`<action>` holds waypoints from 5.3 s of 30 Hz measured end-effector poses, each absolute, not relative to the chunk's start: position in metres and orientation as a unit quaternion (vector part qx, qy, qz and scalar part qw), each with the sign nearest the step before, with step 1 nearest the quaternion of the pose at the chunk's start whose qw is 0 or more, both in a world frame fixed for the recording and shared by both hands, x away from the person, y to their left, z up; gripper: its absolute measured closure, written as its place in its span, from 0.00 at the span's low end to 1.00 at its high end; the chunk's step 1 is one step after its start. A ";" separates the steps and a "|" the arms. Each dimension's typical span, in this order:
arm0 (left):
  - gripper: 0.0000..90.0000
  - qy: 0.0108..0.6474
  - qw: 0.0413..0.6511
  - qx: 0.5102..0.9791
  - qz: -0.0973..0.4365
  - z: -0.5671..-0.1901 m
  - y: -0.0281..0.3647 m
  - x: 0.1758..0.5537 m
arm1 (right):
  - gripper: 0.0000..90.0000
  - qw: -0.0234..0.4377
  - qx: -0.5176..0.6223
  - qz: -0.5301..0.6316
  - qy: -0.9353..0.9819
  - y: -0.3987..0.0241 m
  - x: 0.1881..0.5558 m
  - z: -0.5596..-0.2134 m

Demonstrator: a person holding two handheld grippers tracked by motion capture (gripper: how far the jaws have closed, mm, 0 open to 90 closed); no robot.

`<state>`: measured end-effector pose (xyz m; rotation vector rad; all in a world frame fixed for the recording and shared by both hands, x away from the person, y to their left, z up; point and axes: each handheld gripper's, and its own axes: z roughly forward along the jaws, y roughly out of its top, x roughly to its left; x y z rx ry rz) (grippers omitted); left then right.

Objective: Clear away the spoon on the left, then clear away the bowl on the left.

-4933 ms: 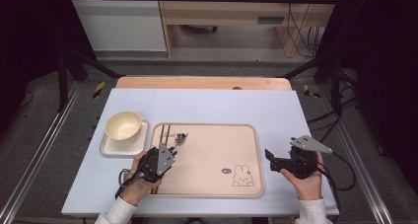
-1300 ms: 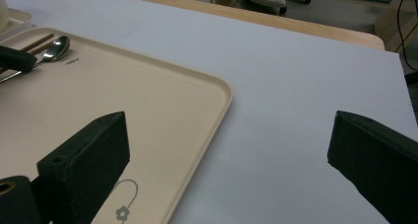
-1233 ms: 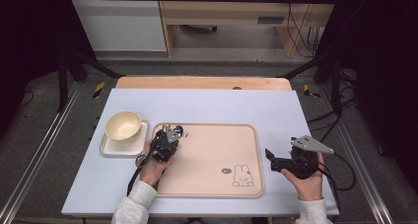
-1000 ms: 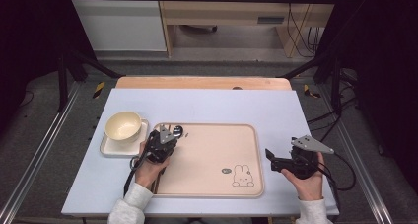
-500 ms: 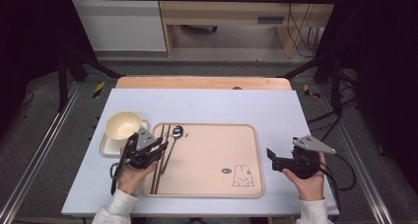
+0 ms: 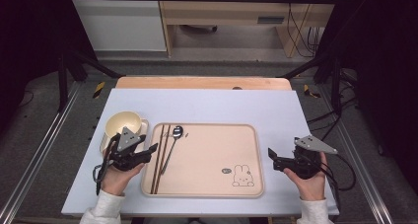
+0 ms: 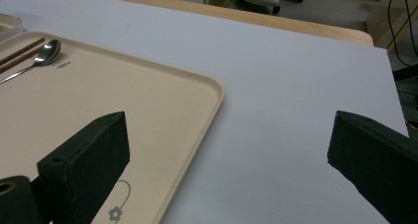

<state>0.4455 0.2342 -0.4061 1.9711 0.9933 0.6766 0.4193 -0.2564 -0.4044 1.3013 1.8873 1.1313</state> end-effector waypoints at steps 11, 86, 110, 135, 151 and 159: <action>0.36 0.426 0.409 0.755 0.285 -0.394 0.266 0.447 | 0.03 0.286 0.489 0.422 0.708 -0.256 0.420 -0.405; 0.73 0.583 0.333 0.694 0.260 -0.445 0.360 0.530 | 0.03 0.278 0.485 0.409 0.721 -0.249 0.426 -0.413; 0.92 0.614 0.340 0.667 0.253 -0.442 0.361 0.529 | 0.03 0.276 0.485 0.404 0.724 -0.248 0.427 -0.414; 0.92 0.589 0.359 0.670 0.272 -0.425 0.353 0.513 | 0.03 0.280 0.484 0.409 0.722 -0.249 0.425 -0.412; 0.92 0.562 0.386 0.671 0.292 -0.400 0.344 0.499 | 0.03 0.279 0.484 0.408 0.723 -0.248 0.425 -0.413; 0.92 0.543 0.402 0.674 0.299 -0.387 0.334 0.491 | 0.03 0.280 0.482 0.408 0.723 -0.248 0.425 -0.412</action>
